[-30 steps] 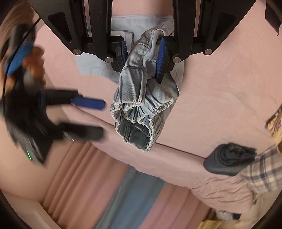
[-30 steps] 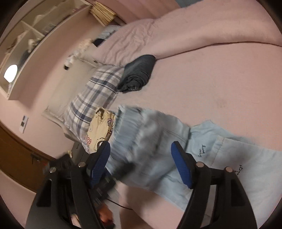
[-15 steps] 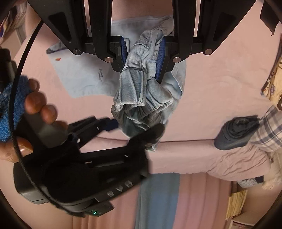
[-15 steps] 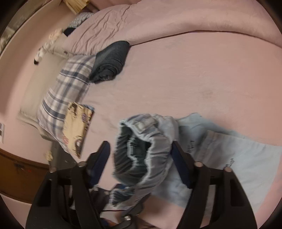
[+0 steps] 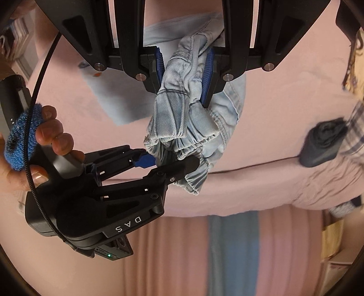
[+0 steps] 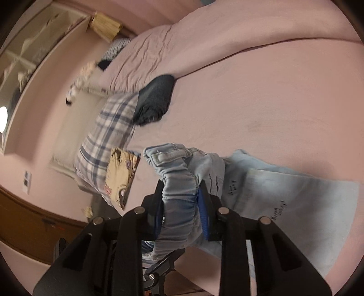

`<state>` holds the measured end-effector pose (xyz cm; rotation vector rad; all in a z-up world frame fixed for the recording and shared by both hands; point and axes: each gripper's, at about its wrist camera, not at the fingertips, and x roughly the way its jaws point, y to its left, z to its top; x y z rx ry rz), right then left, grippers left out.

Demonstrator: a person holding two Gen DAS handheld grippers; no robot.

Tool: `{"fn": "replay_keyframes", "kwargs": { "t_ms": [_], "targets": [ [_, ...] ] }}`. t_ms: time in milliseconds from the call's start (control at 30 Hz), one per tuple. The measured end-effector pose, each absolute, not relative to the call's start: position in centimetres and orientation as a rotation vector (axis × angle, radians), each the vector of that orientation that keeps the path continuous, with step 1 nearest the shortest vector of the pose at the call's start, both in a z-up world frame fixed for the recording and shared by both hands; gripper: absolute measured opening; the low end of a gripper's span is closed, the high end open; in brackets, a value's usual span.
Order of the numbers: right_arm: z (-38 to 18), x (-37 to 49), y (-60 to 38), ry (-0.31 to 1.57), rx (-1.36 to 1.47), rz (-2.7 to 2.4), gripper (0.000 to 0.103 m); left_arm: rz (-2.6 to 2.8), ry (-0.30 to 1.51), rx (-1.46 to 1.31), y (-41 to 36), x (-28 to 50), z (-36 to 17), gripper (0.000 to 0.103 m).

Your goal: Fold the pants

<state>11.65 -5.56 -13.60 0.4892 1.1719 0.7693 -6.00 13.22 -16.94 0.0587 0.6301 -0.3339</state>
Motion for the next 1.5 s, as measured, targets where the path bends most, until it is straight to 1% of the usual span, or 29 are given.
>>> {"fn": "replay_keyframes", "kwargs": {
  "t_ms": [433,633,767,833,900,1000,1033,1067,1133,1167,1233,1300,1400,1500],
  "targets": [
    [-17.7,10.0,-16.7,1.188,0.578,0.626,0.027,-0.585,0.853,0.031,5.5,-2.1,-21.9,0.027],
    [-19.0,9.4,-19.0,1.170,0.606,0.617,0.026,-0.616,0.902,0.040,4.2,-0.3,-23.1,0.027],
    [-21.3,9.8,-20.0,1.187,0.624,0.599,0.027,-0.636,0.969,0.033,3.9,0.8,-24.2,0.027],
    [-23.0,10.0,-20.7,1.205,0.635,0.567,0.030,-0.653,0.990,0.007,4.1,0.9,-24.1,0.027],
    [-24.5,10.1,-21.5,1.222,0.686,0.552,0.032,-0.689,1.002,-0.026,4.6,0.6,-23.5,0.032],
    [-24.9,9.8,-22.1,1.208,0.725,0.568,0.032,-0.799,0.998,-0.191,7.3,0.3,-21.8,0.033],
    [-24.9,9.7,-22.3,1.208,0.718,0.558,0.033,-0.823,0.984,-0.239,8.3,0.2,-21.4,0.036],
    [-24.9,9.5,-22.4,1.206,0.722,0.551,0.033,-0.823,0.949,-0.270,9.1,-0.2,-20.5,0.041],
    [-24.9,9.1,-22.8,1.203,0.760,0.553,0.038,-0.712,0.882,-0.258,10.7,0.1,-19.7,0.048],
    [-24.9,8.9,-23.0,1.202,0.776,0.555,0.040,-0.660,0.875,-0.254,11.5,0.7,-19.8,0.048],
    [-24.9,8.1,-23.2,1.197,0.825,0.572,0.047,-0.572,0.899,-0.257,12.6,2.0,-20.8,0.048],
    [-24.9,6.7,-23.1,1.208,0.867,0.588,0.051,-0.491,0.907,-0.220,12.9,2.9,-22.1,0.048],
    [-24.7,4.7,-22.3,1.227,0.856,0.582,0.053,-0.431,0.940,-0.164,12.0,3.6,-24.0,0.048],
    [-23.6,3.2,-22.0,1.220,0.781,0.496,0.054,-0.440,0.978,-0.149,11.0,4.1,-25.3,0.048]
  ]
}}
